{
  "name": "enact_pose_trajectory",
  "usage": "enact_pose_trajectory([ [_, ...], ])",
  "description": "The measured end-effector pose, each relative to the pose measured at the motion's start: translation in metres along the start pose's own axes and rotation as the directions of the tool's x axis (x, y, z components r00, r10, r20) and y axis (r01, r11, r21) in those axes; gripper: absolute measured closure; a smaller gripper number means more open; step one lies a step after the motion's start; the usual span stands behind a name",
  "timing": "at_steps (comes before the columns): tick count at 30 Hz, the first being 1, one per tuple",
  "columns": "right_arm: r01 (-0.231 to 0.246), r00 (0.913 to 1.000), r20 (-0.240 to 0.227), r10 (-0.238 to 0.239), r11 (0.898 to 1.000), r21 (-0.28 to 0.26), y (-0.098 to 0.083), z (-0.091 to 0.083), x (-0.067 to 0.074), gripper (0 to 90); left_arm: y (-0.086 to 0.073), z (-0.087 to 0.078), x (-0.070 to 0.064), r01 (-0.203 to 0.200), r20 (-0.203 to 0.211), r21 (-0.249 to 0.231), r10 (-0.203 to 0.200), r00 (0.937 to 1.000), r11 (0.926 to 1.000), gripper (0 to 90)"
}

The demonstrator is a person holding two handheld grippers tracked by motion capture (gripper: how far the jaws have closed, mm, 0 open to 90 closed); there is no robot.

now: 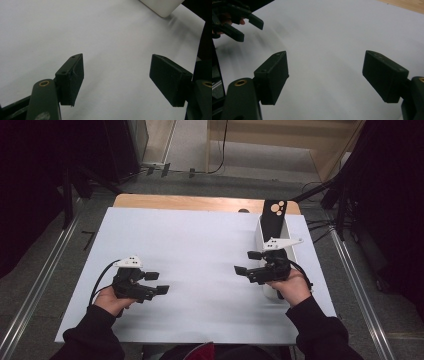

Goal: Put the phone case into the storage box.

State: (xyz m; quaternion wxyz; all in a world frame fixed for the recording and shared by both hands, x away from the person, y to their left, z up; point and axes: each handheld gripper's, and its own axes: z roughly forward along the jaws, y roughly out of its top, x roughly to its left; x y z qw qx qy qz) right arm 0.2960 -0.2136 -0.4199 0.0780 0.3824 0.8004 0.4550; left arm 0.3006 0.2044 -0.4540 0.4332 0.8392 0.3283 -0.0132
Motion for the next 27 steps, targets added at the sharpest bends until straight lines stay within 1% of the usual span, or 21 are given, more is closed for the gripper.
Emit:
enact_pose_trajectory([
  [14, 0.009, 0.9999, -0.005, -0.009, 1.0, 0.008, -0.02, -0.006, 0.008, 19.5, 0.0, 0.0, 0.0, -0.002, 0.002, 0.004, 0.002, 1.0, 1.0, 27.9],
  [20, 0.016, 0.9998, -0.013, -0.016, 1.0, 0.023, -0.029, -0.007, 0.012, 19.6, 0.0, -0.001, -0.001, -0.003, 0.0, 0.007, 0.003, 1.0, 1.0, 27.9],
  [22, 0.025, 0.9996, -0.013, -0.024, 1.0, 0.013, -0.032, -0.008, 0.013, 19.6, 0.0, -0.001, -0.001, -0.004, 0.001, 0.006, 0.004, 1.0, 1.0, 27.9],
  [27, 0.034, 0.9994, -0.011, -0.034, 0.999, 0.01, -0.039, -0.01, 0.015, 19.8, 0.0, -0.001, -0.001, -0.004, -0.001, 0.009, 0.004, 1.0, 0.9999, 27.9],
])
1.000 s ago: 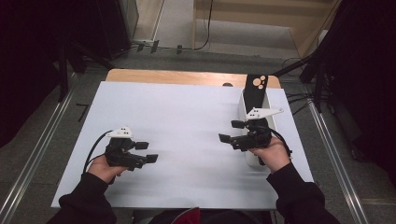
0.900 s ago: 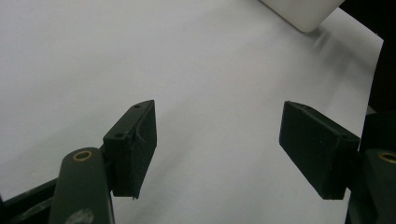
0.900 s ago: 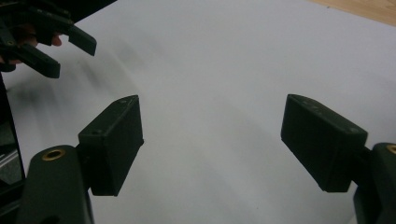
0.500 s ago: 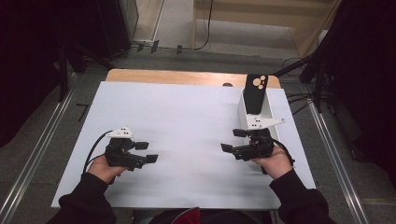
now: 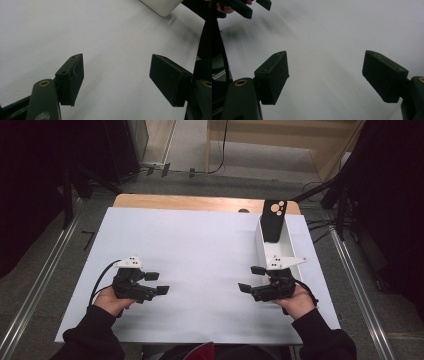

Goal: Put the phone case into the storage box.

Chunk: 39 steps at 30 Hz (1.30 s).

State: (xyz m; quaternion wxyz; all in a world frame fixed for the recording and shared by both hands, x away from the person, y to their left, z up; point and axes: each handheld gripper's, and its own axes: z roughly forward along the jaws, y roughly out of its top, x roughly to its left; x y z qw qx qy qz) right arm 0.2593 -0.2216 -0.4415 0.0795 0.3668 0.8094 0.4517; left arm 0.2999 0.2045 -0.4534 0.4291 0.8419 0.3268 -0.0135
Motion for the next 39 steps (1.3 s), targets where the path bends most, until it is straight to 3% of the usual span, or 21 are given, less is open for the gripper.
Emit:
enact_pose_trajectory([
  [8, 0.011, 0.9999, 0.012, -0.011, 1.0, 0.003, -0.01, -0.005, 0.005, 19.8, 0.0, 0.0, -0.001, -0.001, 0.003, 0.002, 0.001, 1.0, 1.0, 27.9],
  [17, 0.006, 0.9997, -0.022, -0.006, 1.0, 0.01, -0.02, -0.011, 0.013, 19.8, -0.001, 0.001, -0.001, -0.002, 0.004, -0.006, 0.002, 1.0, 1.0, 27.9],
  [29, 0.011, 0.999, -0.044, -0.008, 0.998, 0.054, -0.038, -0.013, 0.017, 19.8, -0.001, 0.0, -0.003, -0.009, -0.002, -0.004, 0.009, 1.0, 0.9999, 27.9],
  [39, 0.01, 0.9995, -0.03, -0.007, 0.996, 0.093, -0.05, -0.013, 0.018, 19.9, -0.001, -0.001, -0.007, -0.02, -0.005, -0.007, 0.02, 0.9998, 0.9998, 27.9],
])
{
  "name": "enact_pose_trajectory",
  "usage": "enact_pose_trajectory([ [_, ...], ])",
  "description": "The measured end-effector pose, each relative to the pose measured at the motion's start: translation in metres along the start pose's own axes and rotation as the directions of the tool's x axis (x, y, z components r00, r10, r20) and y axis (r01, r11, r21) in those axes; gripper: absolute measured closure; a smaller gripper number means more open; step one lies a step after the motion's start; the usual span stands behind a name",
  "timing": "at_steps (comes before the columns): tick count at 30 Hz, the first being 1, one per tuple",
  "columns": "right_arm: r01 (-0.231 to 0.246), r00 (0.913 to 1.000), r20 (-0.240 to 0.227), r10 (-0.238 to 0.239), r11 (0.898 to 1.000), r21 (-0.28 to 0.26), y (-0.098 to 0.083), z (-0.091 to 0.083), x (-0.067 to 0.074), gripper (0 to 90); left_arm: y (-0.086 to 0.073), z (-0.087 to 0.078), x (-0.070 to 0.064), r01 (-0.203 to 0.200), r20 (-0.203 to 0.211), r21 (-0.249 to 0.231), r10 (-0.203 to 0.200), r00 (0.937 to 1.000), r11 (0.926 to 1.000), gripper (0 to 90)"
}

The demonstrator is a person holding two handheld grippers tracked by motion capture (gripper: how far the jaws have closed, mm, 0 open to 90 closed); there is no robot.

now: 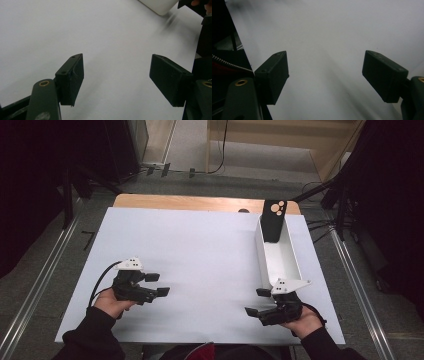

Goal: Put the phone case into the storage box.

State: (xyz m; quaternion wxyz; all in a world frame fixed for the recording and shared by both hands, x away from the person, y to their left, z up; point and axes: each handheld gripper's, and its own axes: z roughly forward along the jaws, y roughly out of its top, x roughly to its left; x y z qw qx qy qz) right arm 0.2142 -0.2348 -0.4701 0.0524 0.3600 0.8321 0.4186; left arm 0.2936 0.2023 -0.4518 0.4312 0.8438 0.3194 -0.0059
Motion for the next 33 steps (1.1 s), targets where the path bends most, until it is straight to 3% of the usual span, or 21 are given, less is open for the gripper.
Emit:
enact_pose_trajectory([
  [10, -0.015, 0.9997, 0.017, 0.015, 1.0, 0.007, -0.0094, -0.0044, -0.0016, 19.9, -0.0036, -0.0021, -0.0038, -0.012, 0.002, 0.009, 0.012, 0.9999, 0.9999, 27.9],
  [33, -0.014, 0.9998, 0.015, 0.014, 1.0, 0.008, -0.0099, -0.0045, -0.0026, 19.9, -0.0038, -0.0013, -0.0035, -0.014, 0.003, 0.016, 0.014, 0.9999, 0.9998, 27.9],
])
